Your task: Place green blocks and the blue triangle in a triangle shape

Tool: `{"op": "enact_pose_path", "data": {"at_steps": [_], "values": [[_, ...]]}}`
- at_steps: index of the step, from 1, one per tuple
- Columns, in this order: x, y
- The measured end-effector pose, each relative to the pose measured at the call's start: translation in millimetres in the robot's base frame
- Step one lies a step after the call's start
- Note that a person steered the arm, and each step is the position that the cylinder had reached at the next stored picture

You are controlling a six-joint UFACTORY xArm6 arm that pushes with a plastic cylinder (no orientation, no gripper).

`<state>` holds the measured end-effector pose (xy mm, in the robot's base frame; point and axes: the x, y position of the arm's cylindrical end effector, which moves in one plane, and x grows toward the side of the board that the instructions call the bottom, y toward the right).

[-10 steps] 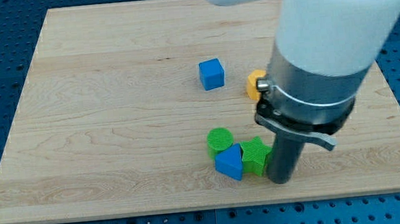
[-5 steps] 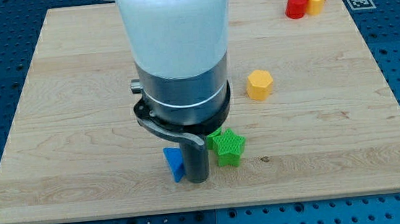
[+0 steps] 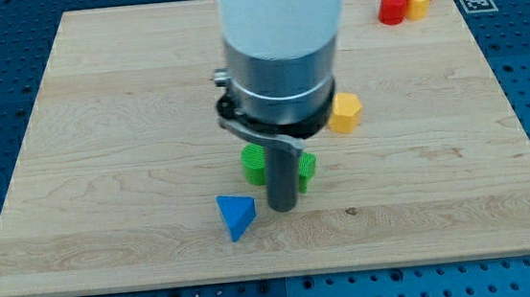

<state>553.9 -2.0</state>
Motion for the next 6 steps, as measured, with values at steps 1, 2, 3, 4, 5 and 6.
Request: {"op": "enact_pose_path", "data": {"at_steps": [1, 2, 3, 4, 5, 6], "values": [[-12, -12], [-31, -15], [-32, -15], [-28, 2], [-30, 23], [-43, 19]]}}
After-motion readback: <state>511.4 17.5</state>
